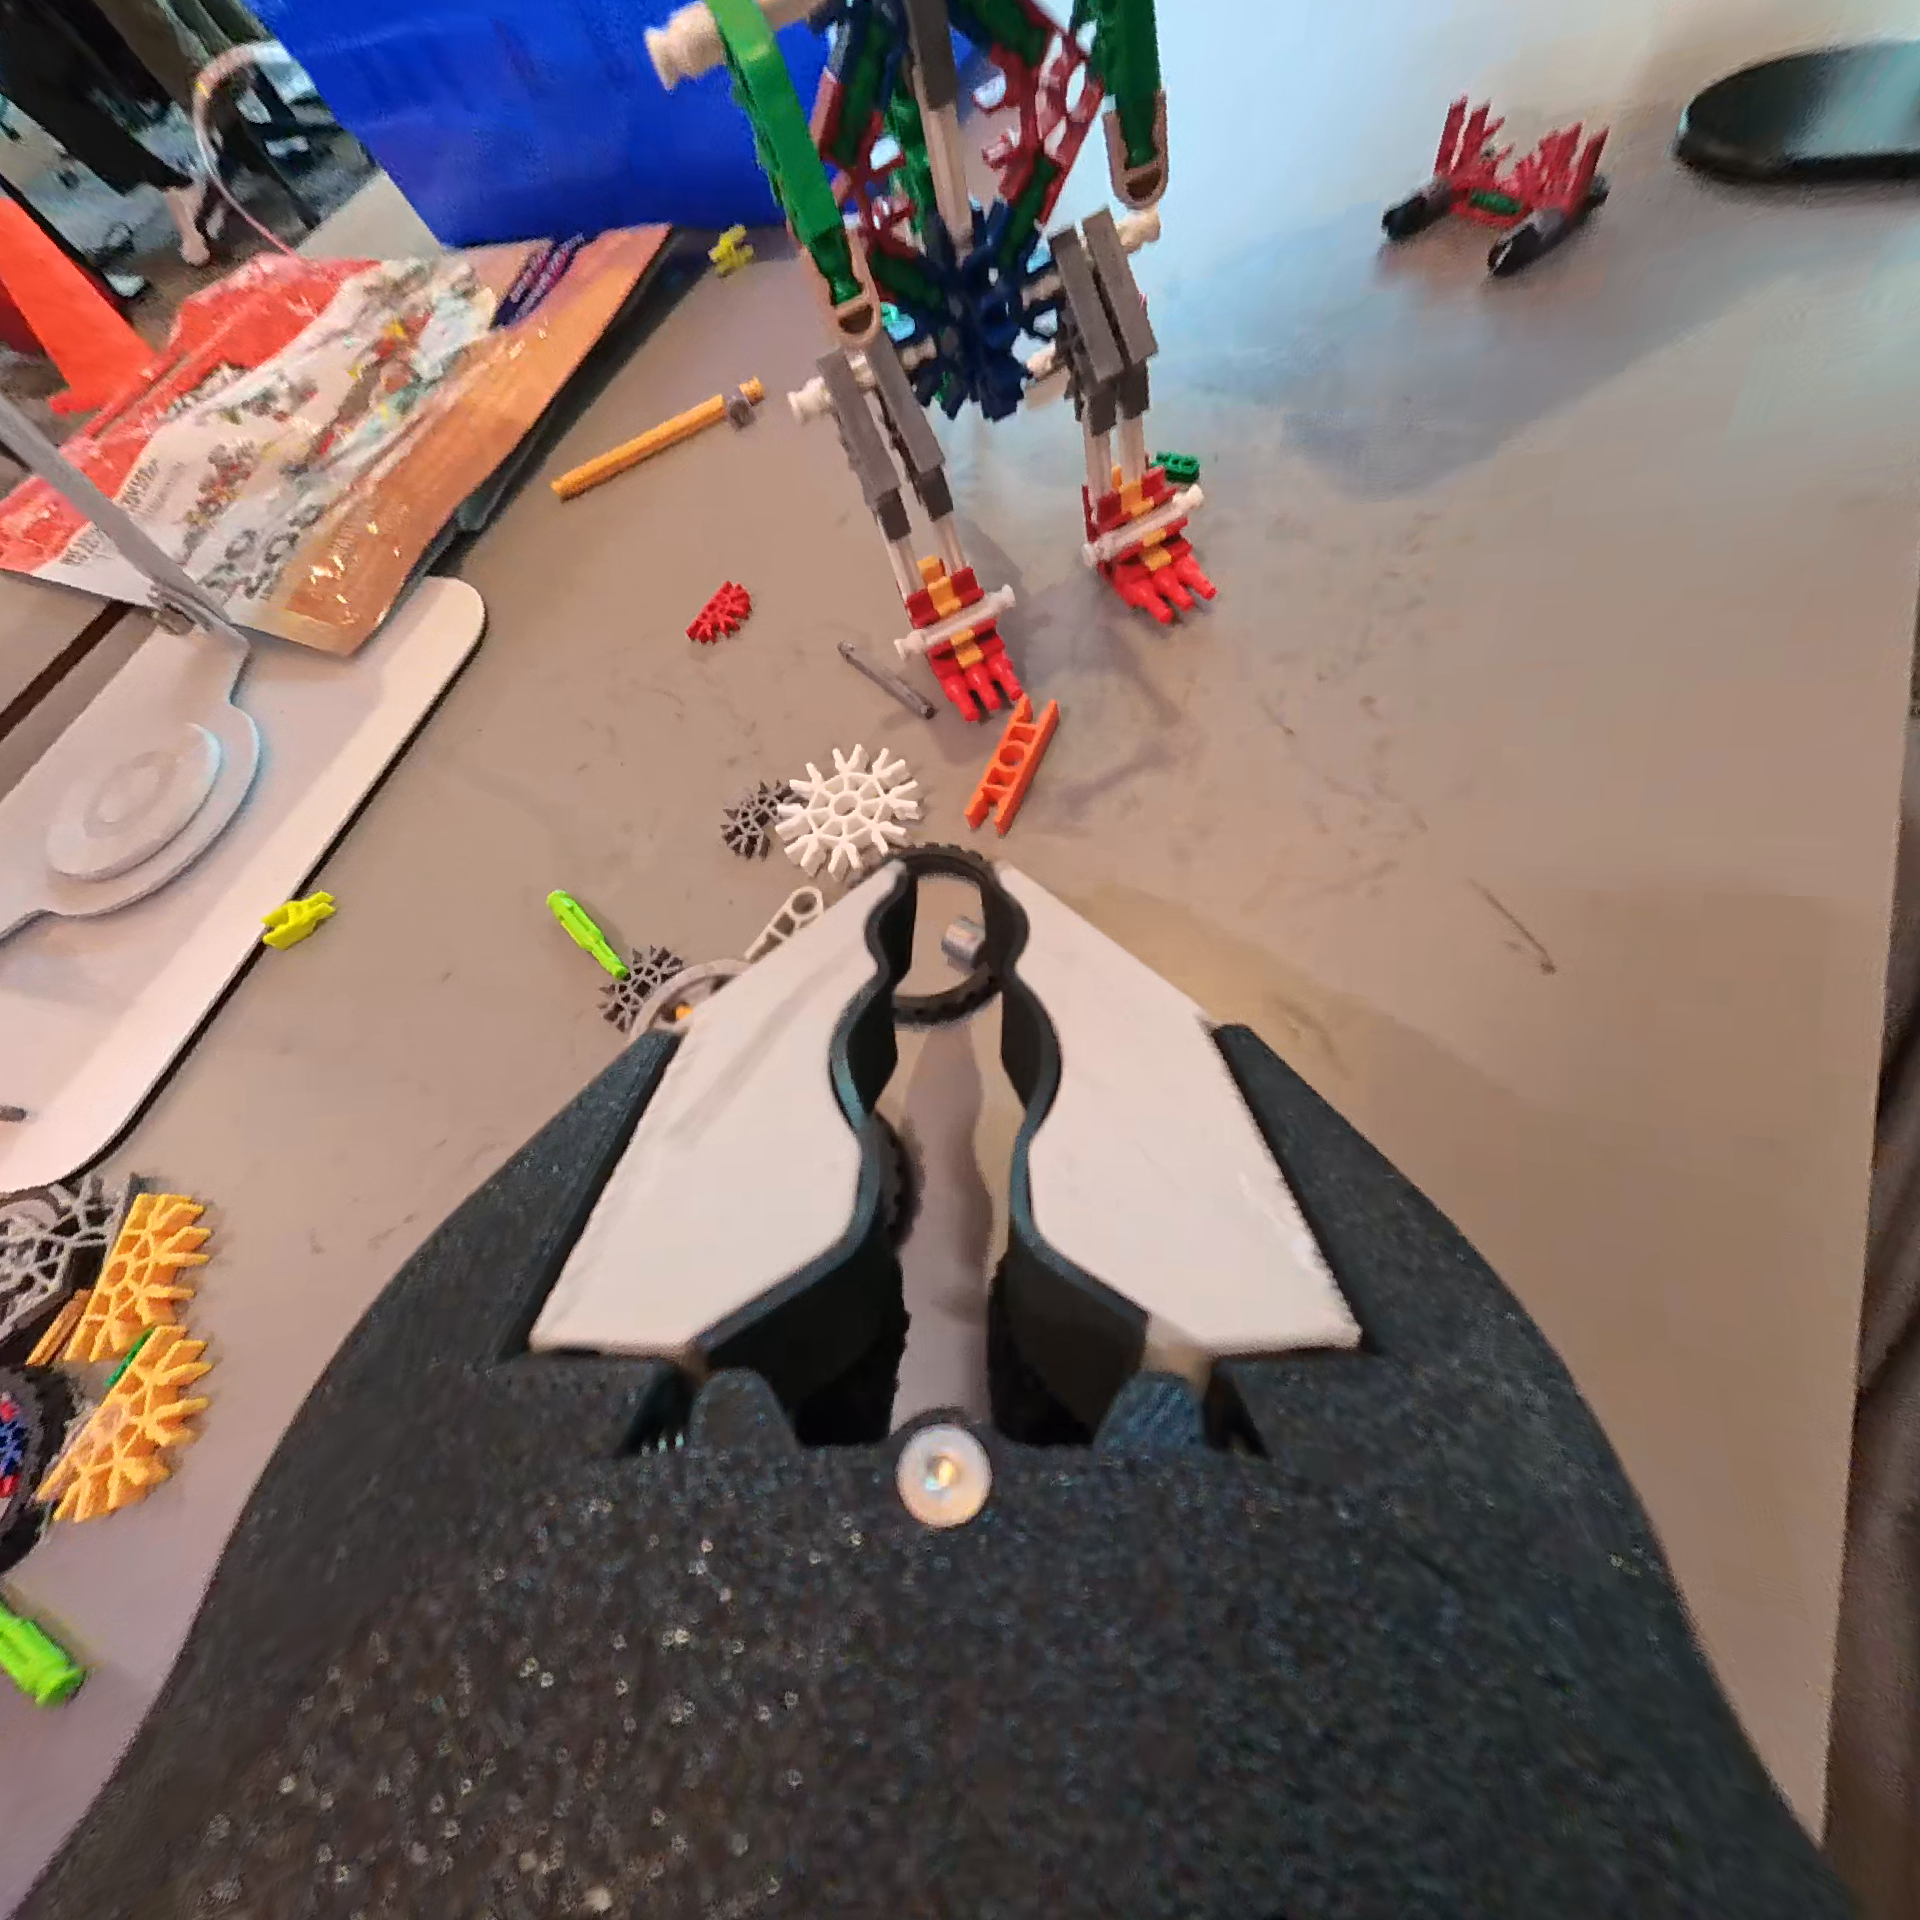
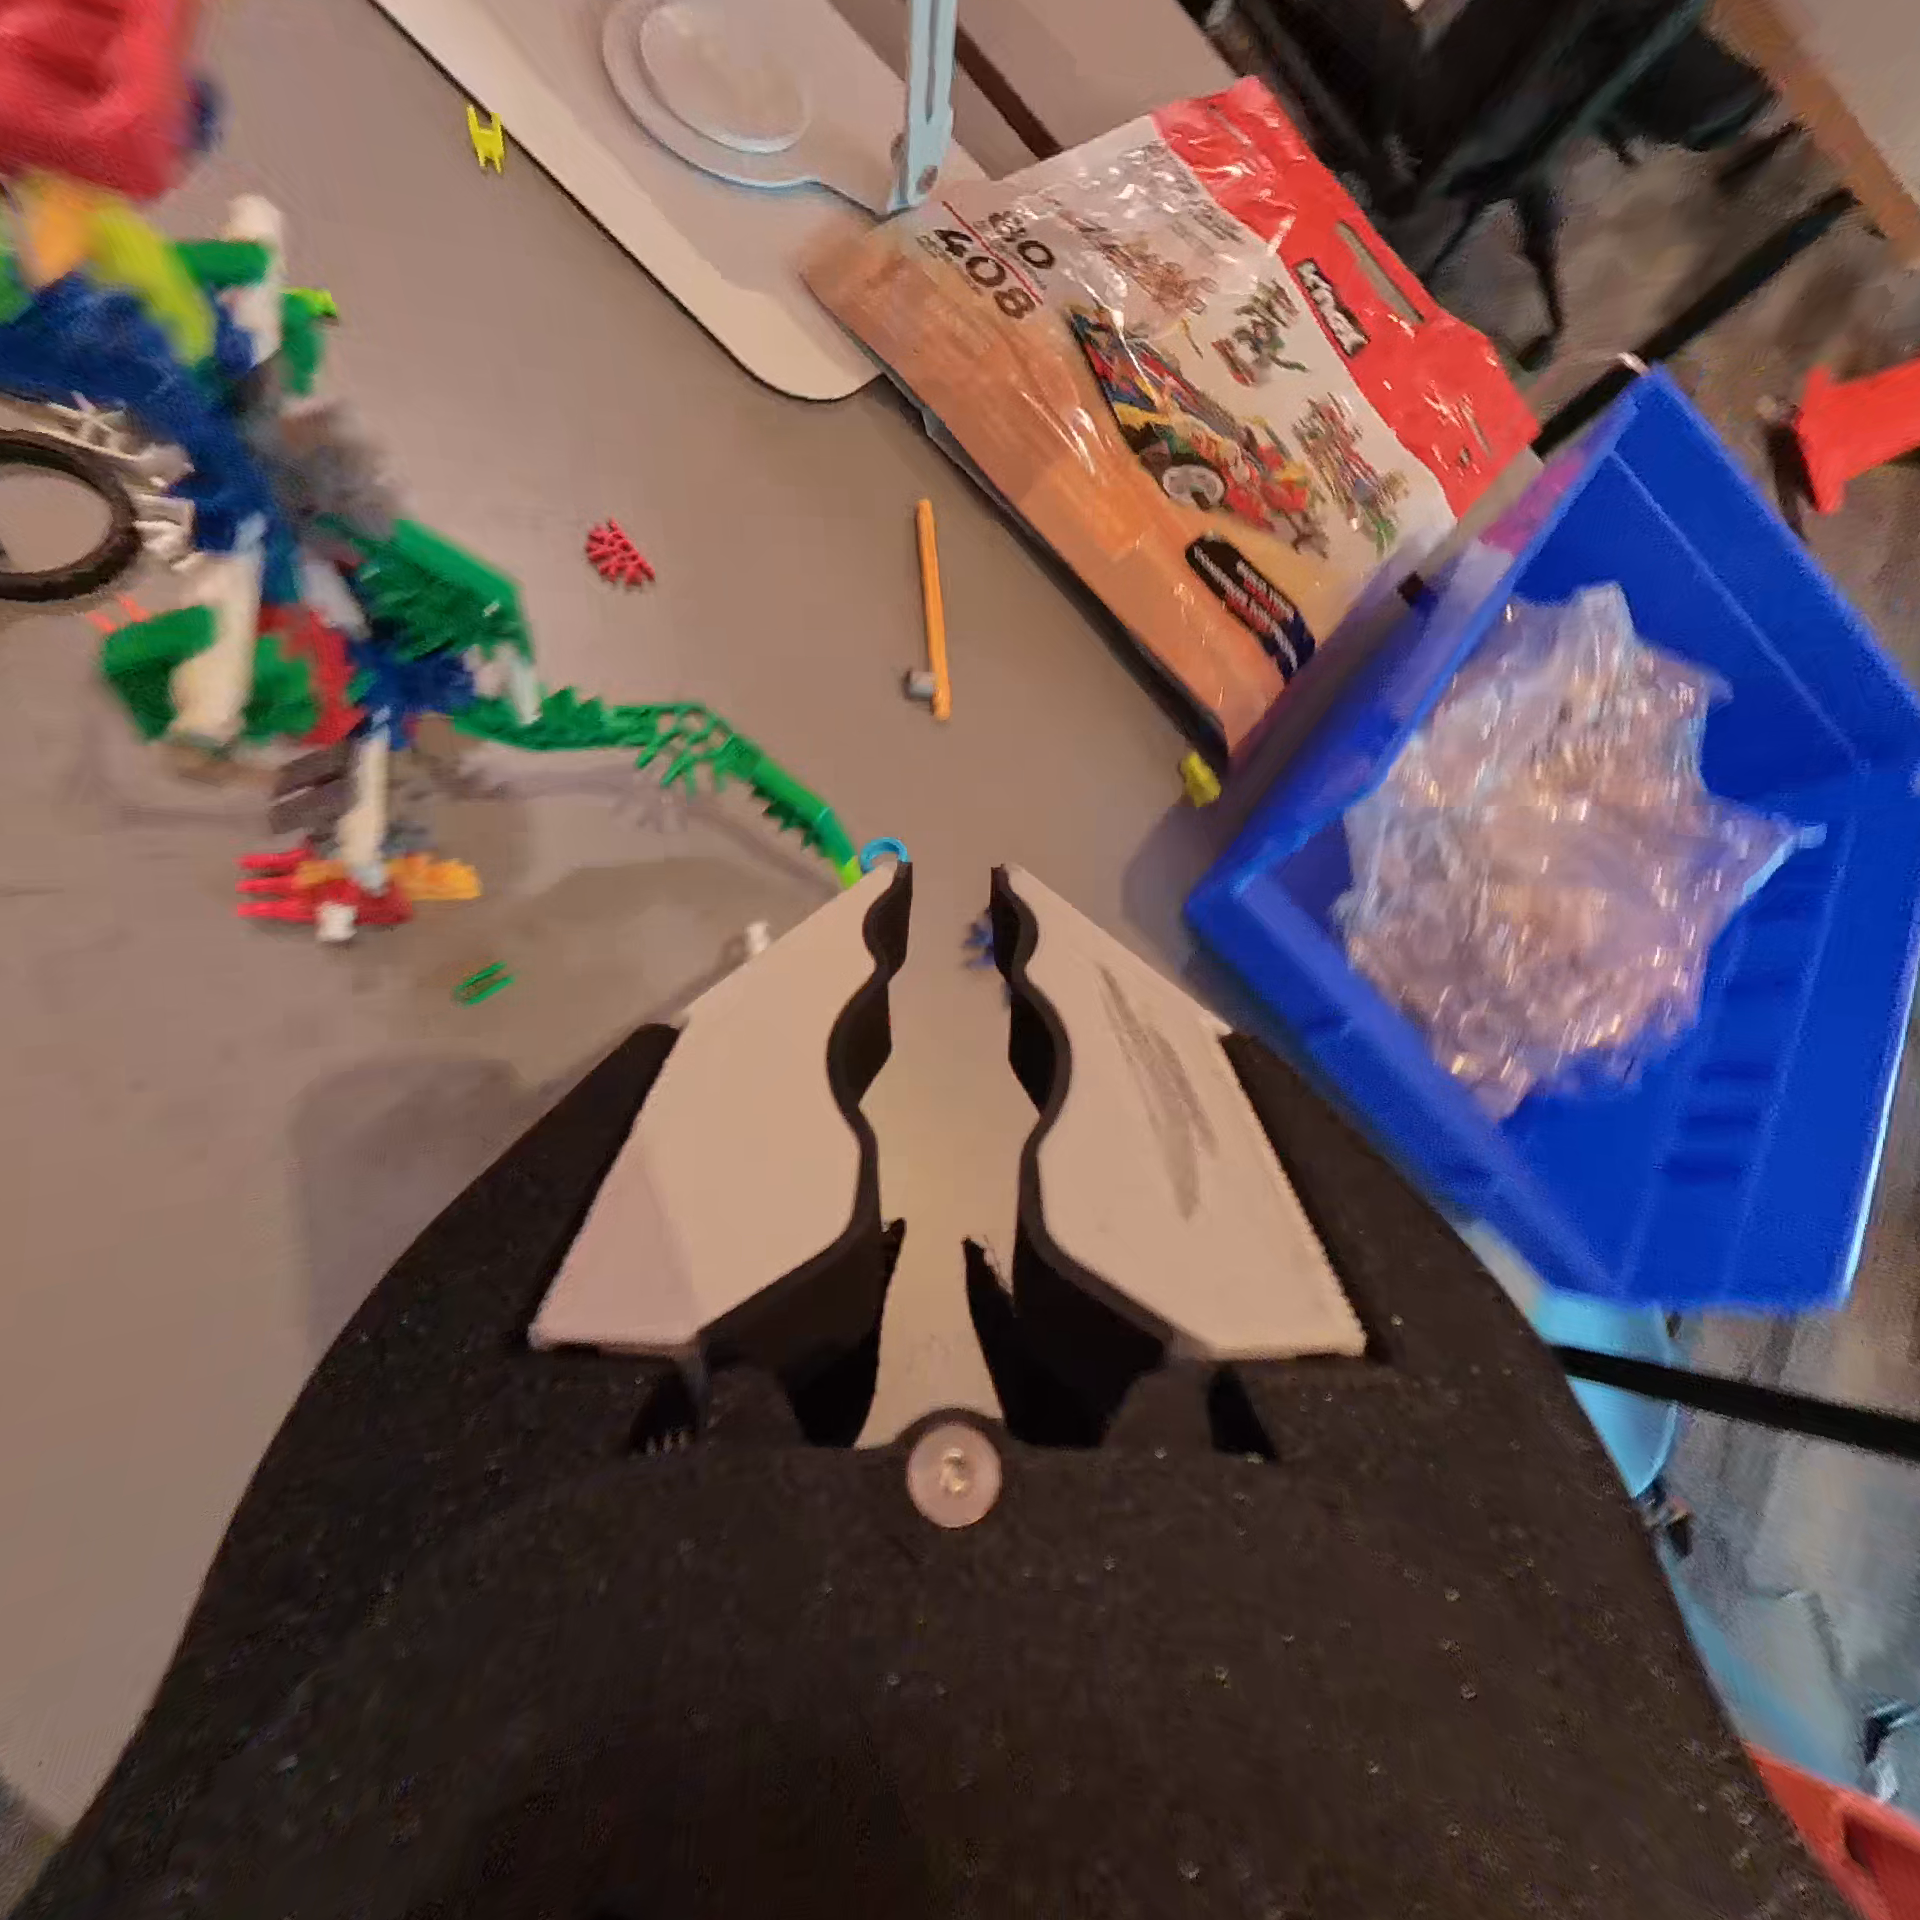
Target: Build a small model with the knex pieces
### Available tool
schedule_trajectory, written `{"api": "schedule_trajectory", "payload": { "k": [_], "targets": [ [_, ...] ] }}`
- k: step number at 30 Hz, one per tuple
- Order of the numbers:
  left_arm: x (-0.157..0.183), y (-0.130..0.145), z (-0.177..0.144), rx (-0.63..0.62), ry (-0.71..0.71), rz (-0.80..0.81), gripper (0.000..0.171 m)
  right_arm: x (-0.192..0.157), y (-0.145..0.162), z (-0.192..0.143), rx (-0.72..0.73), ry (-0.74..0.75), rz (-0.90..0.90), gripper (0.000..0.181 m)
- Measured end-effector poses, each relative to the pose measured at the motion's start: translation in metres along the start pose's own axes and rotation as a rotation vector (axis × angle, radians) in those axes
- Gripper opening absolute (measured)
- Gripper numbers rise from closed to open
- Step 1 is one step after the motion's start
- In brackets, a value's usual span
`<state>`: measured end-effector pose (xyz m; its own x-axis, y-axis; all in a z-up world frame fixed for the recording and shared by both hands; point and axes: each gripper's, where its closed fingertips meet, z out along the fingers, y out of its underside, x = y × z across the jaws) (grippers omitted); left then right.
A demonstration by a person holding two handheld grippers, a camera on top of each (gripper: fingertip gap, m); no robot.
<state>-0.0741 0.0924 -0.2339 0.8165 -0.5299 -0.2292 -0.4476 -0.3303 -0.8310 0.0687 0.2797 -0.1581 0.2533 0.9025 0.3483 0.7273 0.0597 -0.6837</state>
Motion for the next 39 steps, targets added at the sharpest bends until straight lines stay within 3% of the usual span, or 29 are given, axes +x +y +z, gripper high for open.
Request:
{"api": "schedule_trajectory", "payload": {
  "k": [3,6,11,15,22,32,37,39],
  "targets": [
    [-0.005,-0.003,-0.001,0.041,-0.021,-0.004,0.011,0.031,-0.025,0.039,-0.050,-0.044,-0.144,0.015],
    [-0.010,-0.007,-0.006,0.090,-0.035,-0.020,0.010,0.049,-0.030,0.087,-0.148,-0.059,-0.268,0.019],
    [-0.014,-0.012,-0.010,0.140,-0.041,-0.036,0.010,0.053,-0.026,0.142,-0.296,0.016,-0.466,0.020],
    [-0.010,-0.013,-0.009,0.138,-0.036,-0.004,0.010,0.052,-0.029,0.168,-0.304,0.057,-0.477,0.020],
    [-0.004,-0.014,-0.010,0.137,-0.028,0.020,0.010,0.048,-0.028,0.181,-0.308,-0.044,-0.357,0.020],
    [-0.004,-0.012,-0.009,0.127,-0.032,0.026,0.010,0.058,-0.023,0.199,-0.400,0.004,-0.430,0.019],
    [-0.014,-0.017,-0.014,0.160,-0.063,-0.005,0.012,0.045,-0.039,0.183,-0.318,-0.077,-0.328,0.018],
    [-0.024,-0.021,-0.018,0.178,-0.080,-0.049,0.015,0.024,-0.052,0.163,-0.223,-0.196,-0.244,0.012]
  ]
}}
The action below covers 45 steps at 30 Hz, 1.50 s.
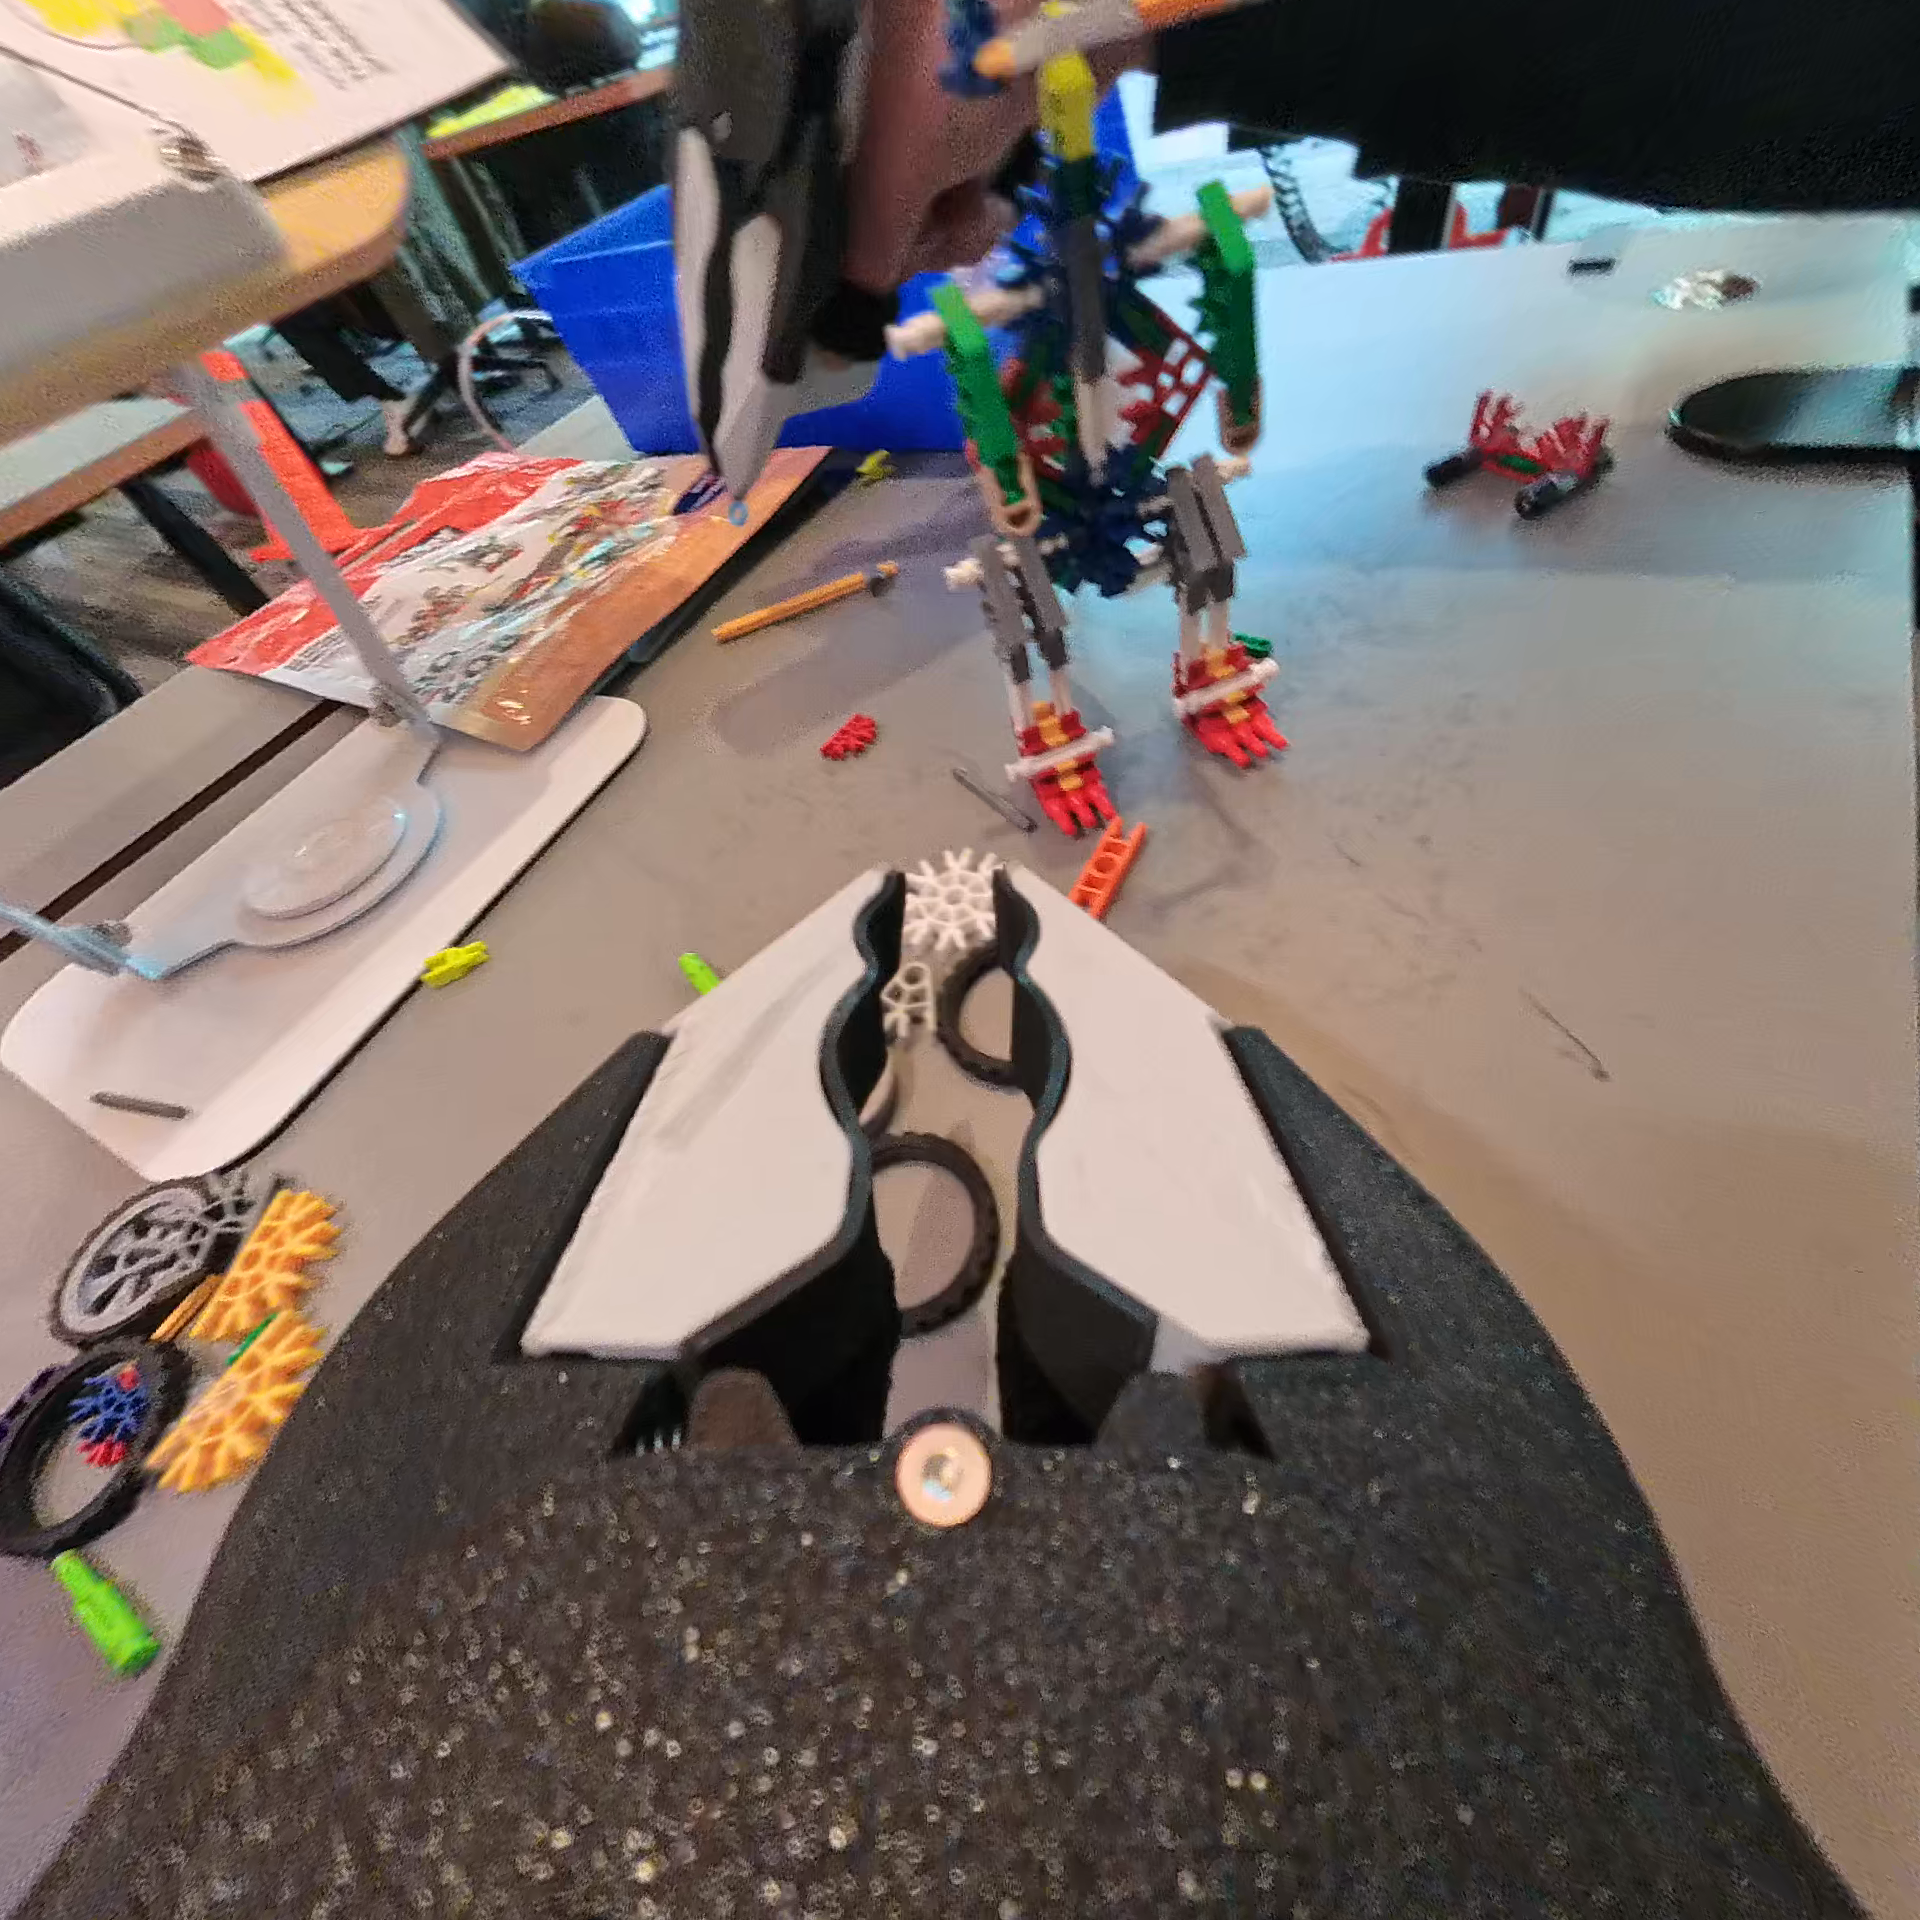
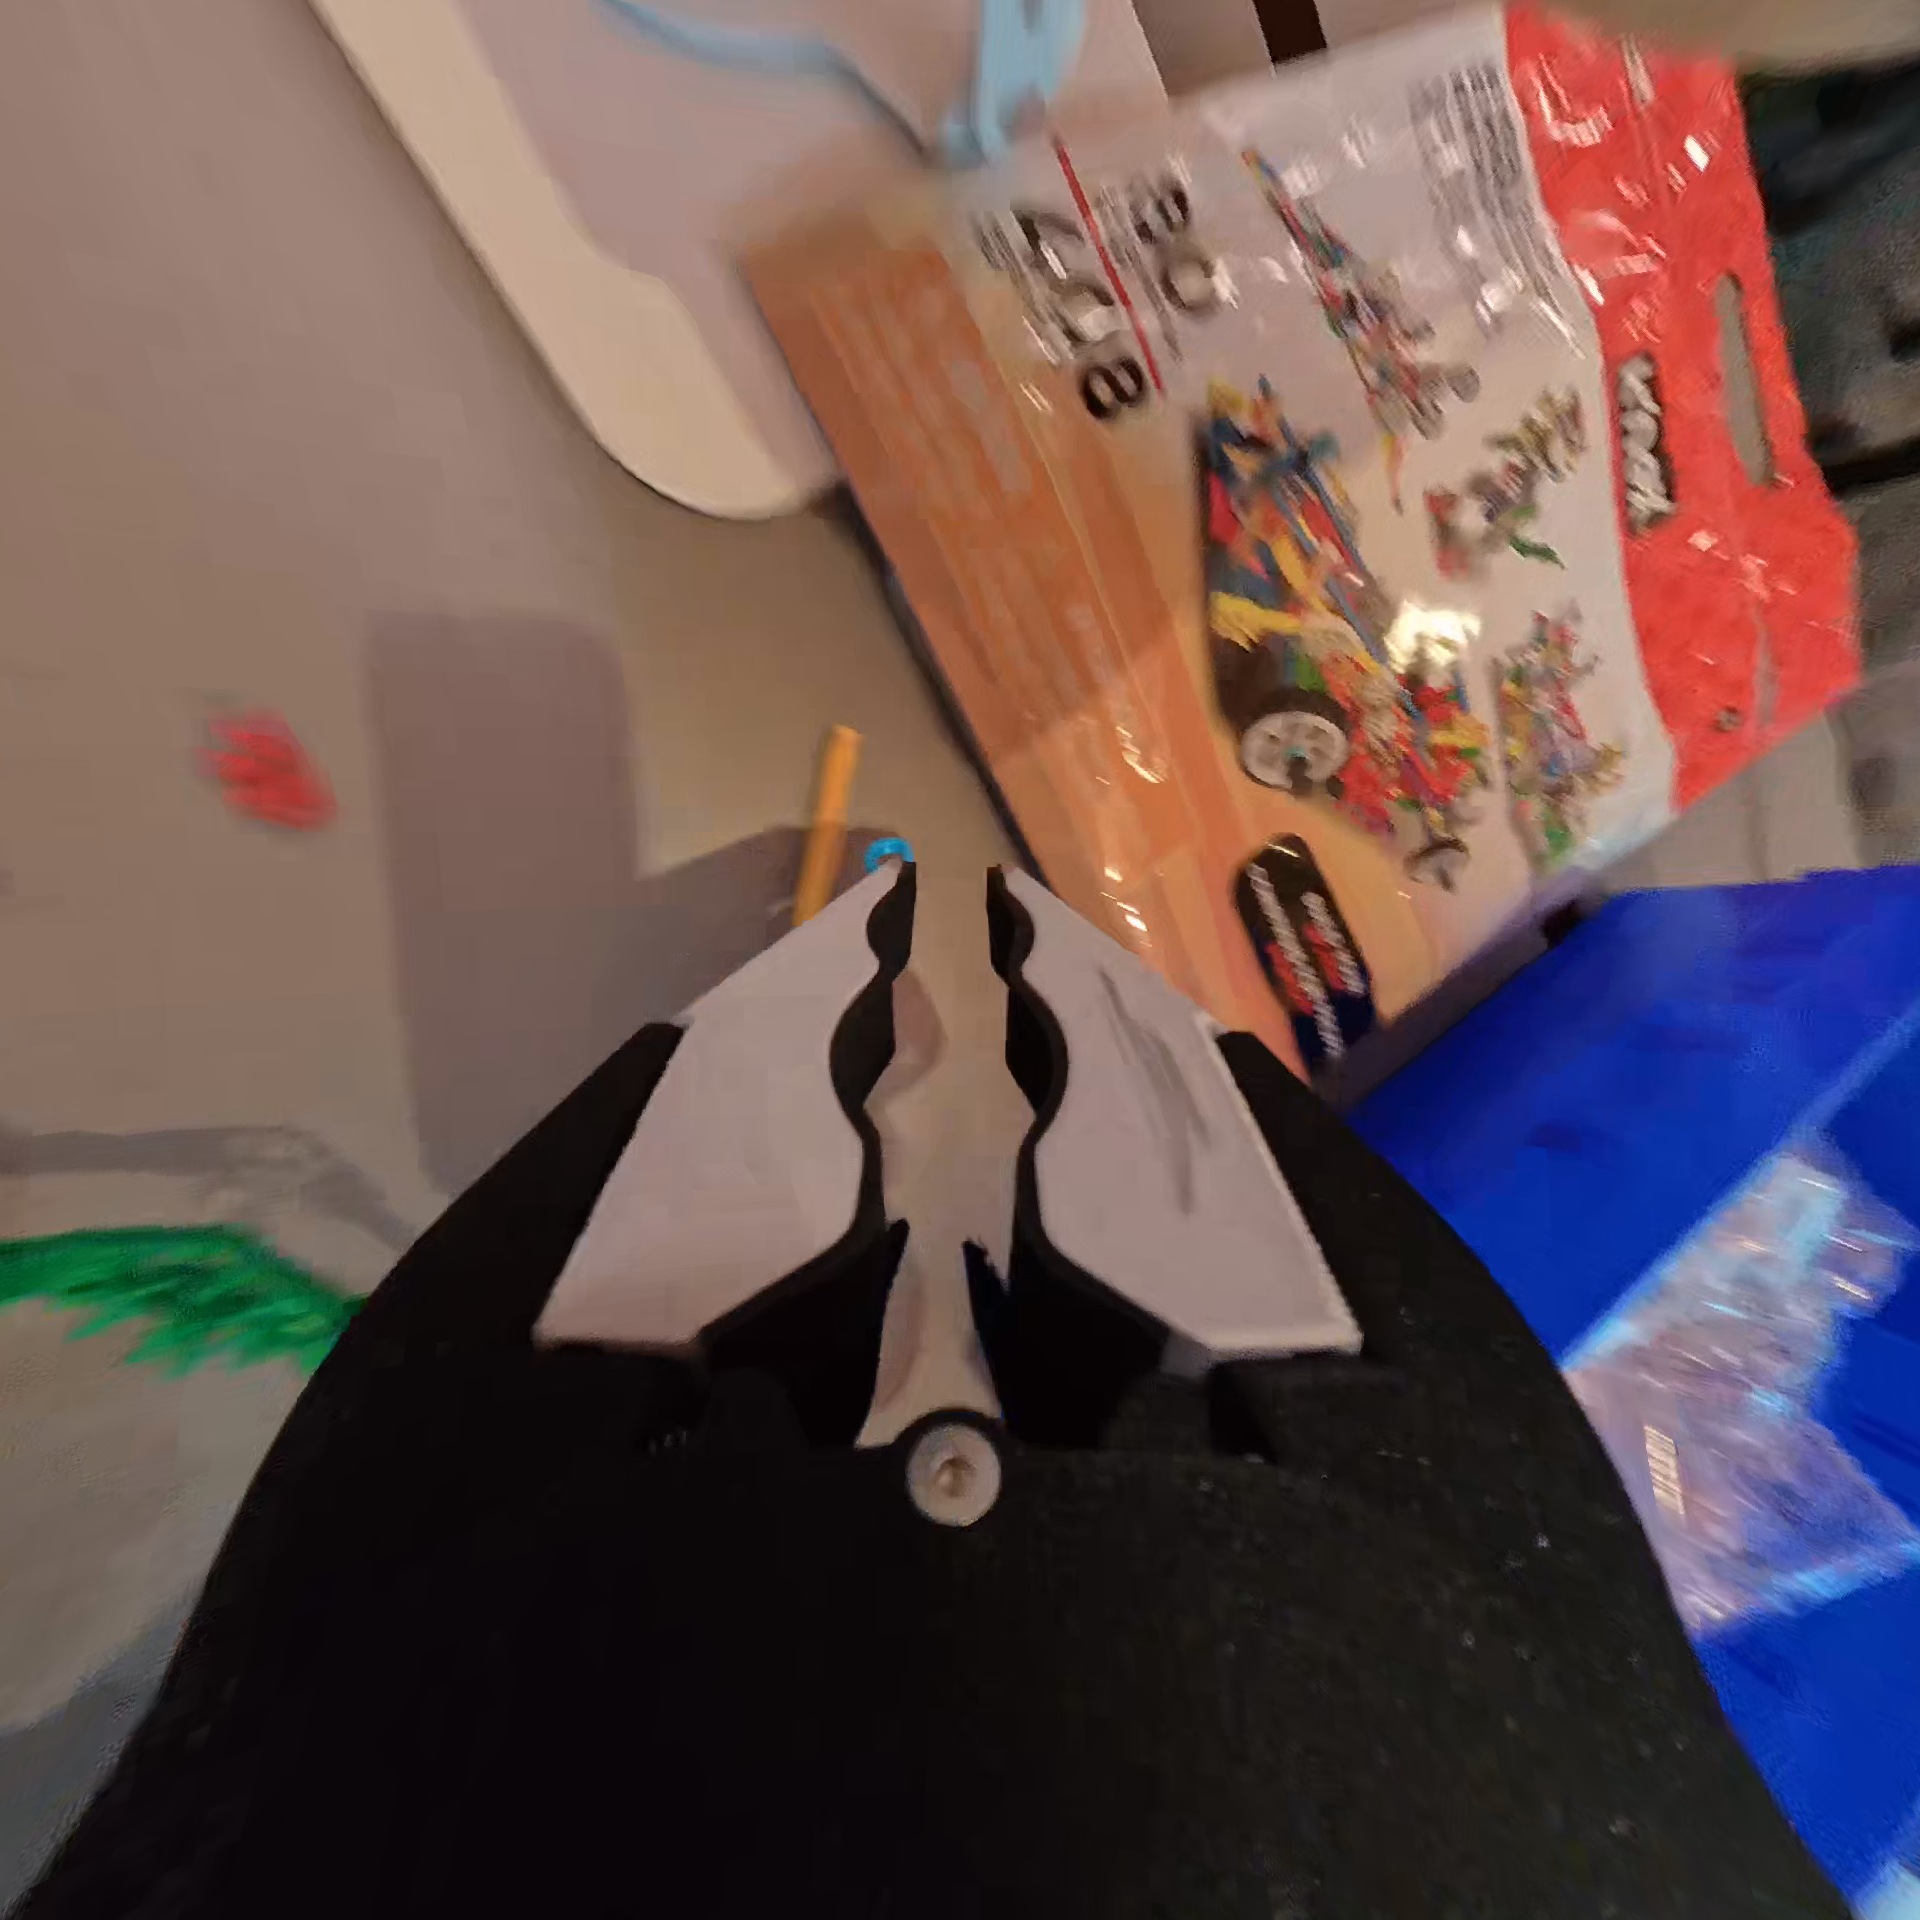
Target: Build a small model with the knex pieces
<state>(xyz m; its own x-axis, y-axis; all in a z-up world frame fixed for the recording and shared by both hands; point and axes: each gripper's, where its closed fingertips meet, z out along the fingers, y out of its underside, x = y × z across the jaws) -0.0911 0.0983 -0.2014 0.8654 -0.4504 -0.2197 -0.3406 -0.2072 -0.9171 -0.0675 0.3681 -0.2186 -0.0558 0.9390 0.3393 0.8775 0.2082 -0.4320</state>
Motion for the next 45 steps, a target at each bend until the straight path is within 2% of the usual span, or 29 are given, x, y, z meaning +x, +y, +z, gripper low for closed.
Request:
{"api": "schedule_trajectory", "payload": {
  "k": [3,5,10,16,19,24,27,31,34,37,39,42,45],
  "targets": [
    [-0.019,-0.013,0.000,0.008,-0.042,-0.029,0.019,-0.039,-0.036,-0.035,0.234,-0.220,0.098,0.011],
    [-0.031,-0.028,0.006,0.014,-0.063,-0.037,0.022,-0.064,-0.053,-0.053,0.325,-0.340,0.095,0.010],
    [-0.050,-0.055,0.038,0.023,-0.023,-0.123,0.025,-0.101,-0.084,-0.075,0.471,-0.478,0.026,0.009],
    [-0.055,-0.057,0.066,0.079,0.148,-0.416,0.025,-0.121,-0.097,-0.087,0.569,-0.502,-0.089,0.009],
    [-0.054,-0.062,0.066,0.162,0.266,-0.594,0.024,-0.126,-0.100,-0.093,0.600,-0.492,-0.146,0.008],
    [-0.058,-0.067,0.064,0.245,0.382,-0.775,0.021,-0.128,-0.103,-0.097,0.638,-0.478,-0.183,0.008],
    [-0.053,-0.075,0.060,0.300,0.480,-0.839,0.020,-0.130,-0.102,-0.094,0.631,-0.470,-0.205,0.008],
    [-0.053,-0.078,0.059,0.334,0.505,-0.861,0.015,-0.133,-0.103,-0.093,0.634,-0.479,-0.218,0.007],
    [-0.057,-0.076,0.060,0.340,0.485,-0.868,0.001,-0.135,-0.104,-0.092,0.632,-0.476,-0.231,0.007],
    [-0.057,-0.072,0.062,0.320,0.470,-0.852,0.000,-0.133,-0.106,-0.095,0.643,-0.478,-0.222,0.008],
    [-0.059,-0.068,0.063,0.294,0.441,-0.822,0.000,-0.123,-0.104,-0.096,0.618,-0.443,-0.220,0.017],
    [-0.070,-0.045,0.067,0.154,0.301,-0.688,0.000,-0.079,-0.086,-0.089,0.466,-0.295,-0.206,0.020],
    [-0.066,-0.027,0.070,0.020,0.283,-0.608,0.000,-0.021,-0.041,-0.070,0.162,-0.079,-0.305,0.021]
  ]
}}
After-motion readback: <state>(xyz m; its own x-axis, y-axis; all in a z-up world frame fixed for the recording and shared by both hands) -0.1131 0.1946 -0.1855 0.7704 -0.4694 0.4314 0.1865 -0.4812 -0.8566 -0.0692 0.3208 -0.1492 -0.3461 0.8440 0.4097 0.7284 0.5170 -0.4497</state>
